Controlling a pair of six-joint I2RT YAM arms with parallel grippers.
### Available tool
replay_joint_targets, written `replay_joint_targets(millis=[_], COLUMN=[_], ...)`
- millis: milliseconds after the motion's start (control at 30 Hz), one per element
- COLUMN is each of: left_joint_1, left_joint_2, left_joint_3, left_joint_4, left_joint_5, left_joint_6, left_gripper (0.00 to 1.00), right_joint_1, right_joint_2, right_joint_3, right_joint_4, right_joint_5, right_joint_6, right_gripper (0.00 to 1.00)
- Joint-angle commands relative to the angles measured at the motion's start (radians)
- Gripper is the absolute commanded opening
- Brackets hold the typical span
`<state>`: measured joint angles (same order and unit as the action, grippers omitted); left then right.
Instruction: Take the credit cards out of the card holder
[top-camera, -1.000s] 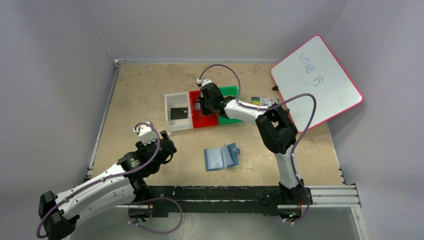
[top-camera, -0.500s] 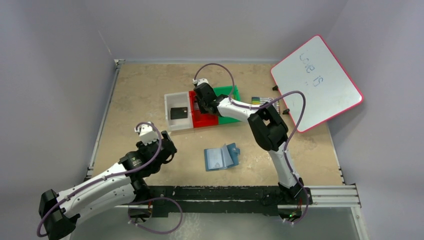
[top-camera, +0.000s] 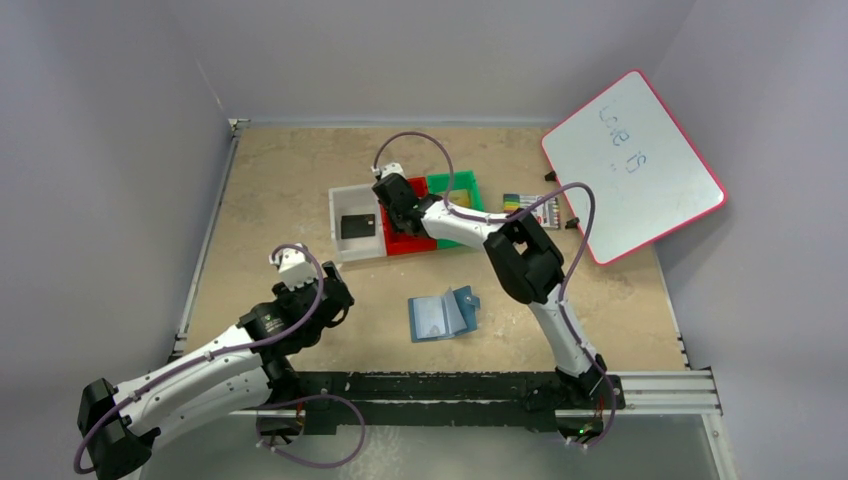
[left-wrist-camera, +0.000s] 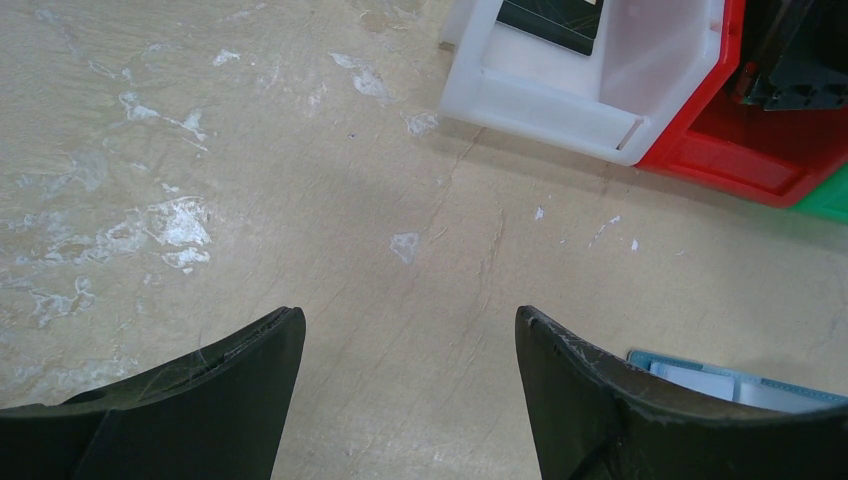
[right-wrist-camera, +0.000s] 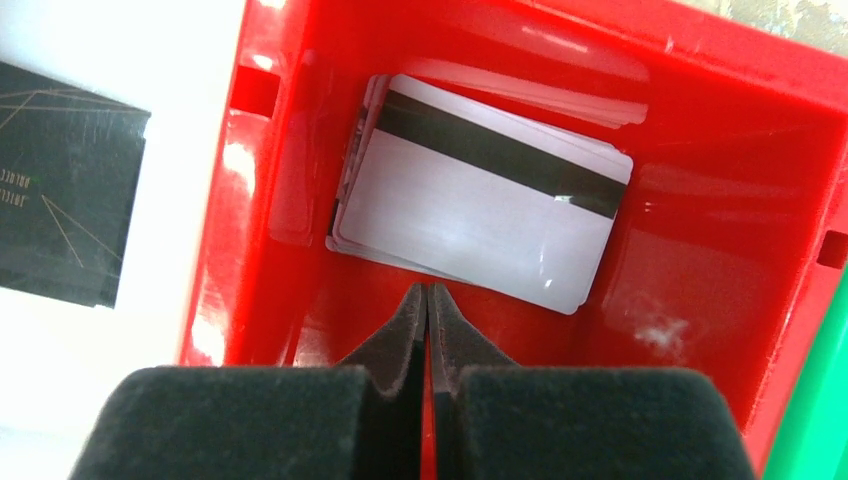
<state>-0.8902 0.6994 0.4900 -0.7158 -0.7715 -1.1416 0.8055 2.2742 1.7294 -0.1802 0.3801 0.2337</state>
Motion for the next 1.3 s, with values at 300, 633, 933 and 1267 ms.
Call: replay_joint_targets(millis=[300,633,933,1267], left_joint_1=[0.005,0.006,0.006,0.005], left_joint_2=[-0.001,0.004,0.009,0.012], left_joint_3=[0.022,0.022,0.022,0.021], left_joint_4=[0.019,0.021,0.022,0.031], left_joint_5=[-0.026,-0.026,-0.025,-0.019], left_joint_6=[-0.009,-0.009,-0.008,-0.019], left_gripper=[0.76,0.76,0.76,0.76], right_joint_1=[0.003,0.004,0.008,0.059], right_joint_2=[0.078,0.005,-0.177,-0.558], right_joint_3=[0.115,0.081,-0.004,-0.363], right_joint_4=[-0.038,-0.017,0.001,0.108], right_joint_5=[0.108,0.073,-0.035,-0.033], right_joint_6=[-0.047,-0.044,-0.013,0.089], right_gripper=[0.00,0.06,0.20,0.33])
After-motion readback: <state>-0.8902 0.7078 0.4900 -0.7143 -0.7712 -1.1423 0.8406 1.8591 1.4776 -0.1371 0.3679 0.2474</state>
